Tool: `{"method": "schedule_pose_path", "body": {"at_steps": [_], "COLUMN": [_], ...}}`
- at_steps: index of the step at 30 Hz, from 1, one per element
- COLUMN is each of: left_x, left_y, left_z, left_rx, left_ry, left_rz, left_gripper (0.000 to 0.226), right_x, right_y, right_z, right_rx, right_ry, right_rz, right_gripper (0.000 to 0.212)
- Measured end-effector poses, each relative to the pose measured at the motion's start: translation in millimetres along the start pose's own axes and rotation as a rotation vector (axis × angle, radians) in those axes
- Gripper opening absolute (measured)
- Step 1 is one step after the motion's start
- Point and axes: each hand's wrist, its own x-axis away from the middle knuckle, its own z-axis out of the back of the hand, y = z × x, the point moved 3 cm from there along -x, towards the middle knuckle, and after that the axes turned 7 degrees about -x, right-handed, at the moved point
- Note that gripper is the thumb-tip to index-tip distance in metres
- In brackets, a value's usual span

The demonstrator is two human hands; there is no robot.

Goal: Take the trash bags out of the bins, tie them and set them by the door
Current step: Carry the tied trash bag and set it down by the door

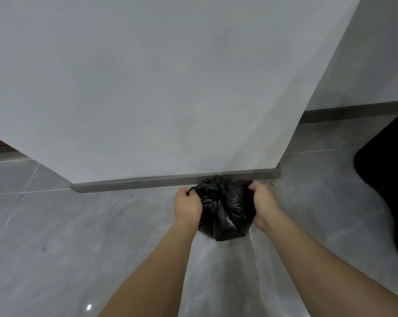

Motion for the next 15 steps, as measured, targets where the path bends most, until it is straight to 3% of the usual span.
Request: {"method": "schedule_pose_path", "body": {"at_steps": [5,8,10,15], "left_x": [10,35,62,156], "left_y": [9,38,71,199], "left_z": [12,46,78,179], "left_rx": [0.118,0.011,-0.141,-0.35], "left_ry": [-0.023,0.005,0.044,0.16], "left_rz": [-0.019,-0.108,-0.194,-0.394], "left_gripper": [0.007,0.027,0.035,0.039], "right_x": [10,42,81,234], "right_y": [-6,-16,-36,-143], "right_z": [-5,-12,-21,-71], "right_rx": [-0.048,0.276,0.529,0.762], "right_ry": [0.046,0.184,0.213,0.114], "right_rz": [0.097,0.255,0.337,0.492], "right_gripper": [0.014,0.016,0.03,0.05]}}
